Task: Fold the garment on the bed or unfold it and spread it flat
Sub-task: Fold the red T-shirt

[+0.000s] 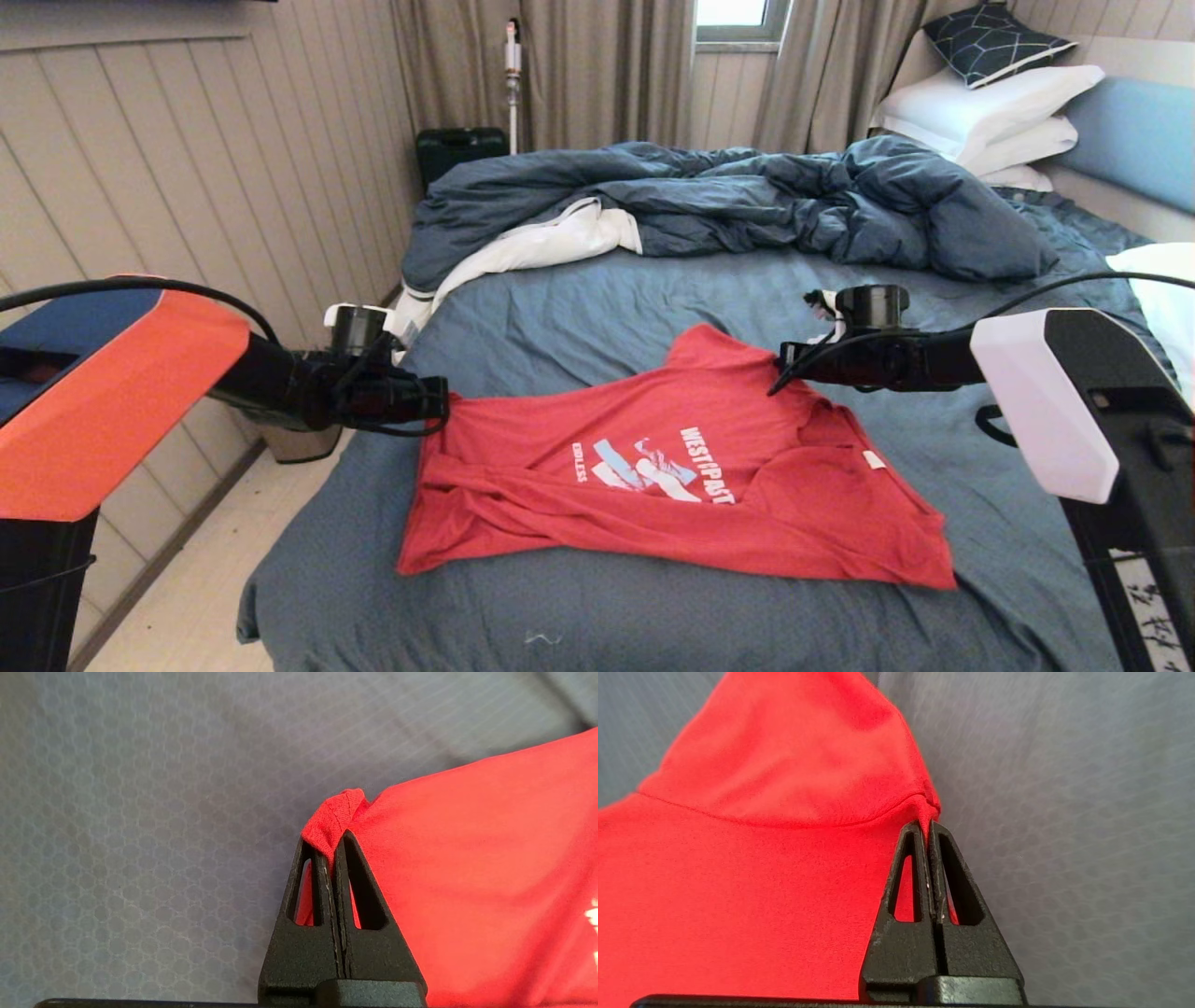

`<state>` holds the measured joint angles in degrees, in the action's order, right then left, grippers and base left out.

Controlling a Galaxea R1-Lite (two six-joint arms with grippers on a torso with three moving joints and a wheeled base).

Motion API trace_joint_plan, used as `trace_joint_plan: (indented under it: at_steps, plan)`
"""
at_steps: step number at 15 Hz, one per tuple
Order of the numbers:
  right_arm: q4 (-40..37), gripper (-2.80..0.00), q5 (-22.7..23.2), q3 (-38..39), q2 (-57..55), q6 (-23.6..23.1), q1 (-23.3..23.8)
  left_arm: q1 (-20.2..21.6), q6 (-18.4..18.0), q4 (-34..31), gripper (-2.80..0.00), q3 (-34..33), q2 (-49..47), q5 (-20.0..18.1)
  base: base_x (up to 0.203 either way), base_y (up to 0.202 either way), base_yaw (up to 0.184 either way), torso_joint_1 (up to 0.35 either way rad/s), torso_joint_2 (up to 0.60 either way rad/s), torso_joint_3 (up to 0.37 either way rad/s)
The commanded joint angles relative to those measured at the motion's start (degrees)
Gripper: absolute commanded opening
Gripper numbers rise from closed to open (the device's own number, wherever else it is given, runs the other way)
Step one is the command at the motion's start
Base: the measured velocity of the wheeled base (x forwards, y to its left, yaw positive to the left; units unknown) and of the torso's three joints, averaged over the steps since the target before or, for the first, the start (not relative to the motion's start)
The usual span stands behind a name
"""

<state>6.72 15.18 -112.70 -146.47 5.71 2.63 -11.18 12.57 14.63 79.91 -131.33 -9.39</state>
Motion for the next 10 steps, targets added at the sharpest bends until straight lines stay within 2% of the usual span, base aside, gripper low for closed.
trace_joint_plan:
  at_steps: [1,6,10]
  plan:
    - [-0.1,-2.8,0.0,0.1,1.3,0.3,0.0,0.0,0.1,0.1,-2.8,-0.4,1.7,-0.1,0.0,0.0,0.0,0.0,0.0,0.0]
    - [-0.6,-2.8,-0.1,2.7,6.7,0.5,0.5,0.0,0.1,0.1,-2.8,-3.5,7.6,0.0,0.0,0.0,0.0,0.0,0.0,0.0]
    - [-0.1,-2.8,0.0,11.2,13.5,0.6,0.6,0.0,0.0,0.4,-2.8,-7.7,11.5,-0.1,0.0,0.0,0.0,0.0,0.0,0.0]
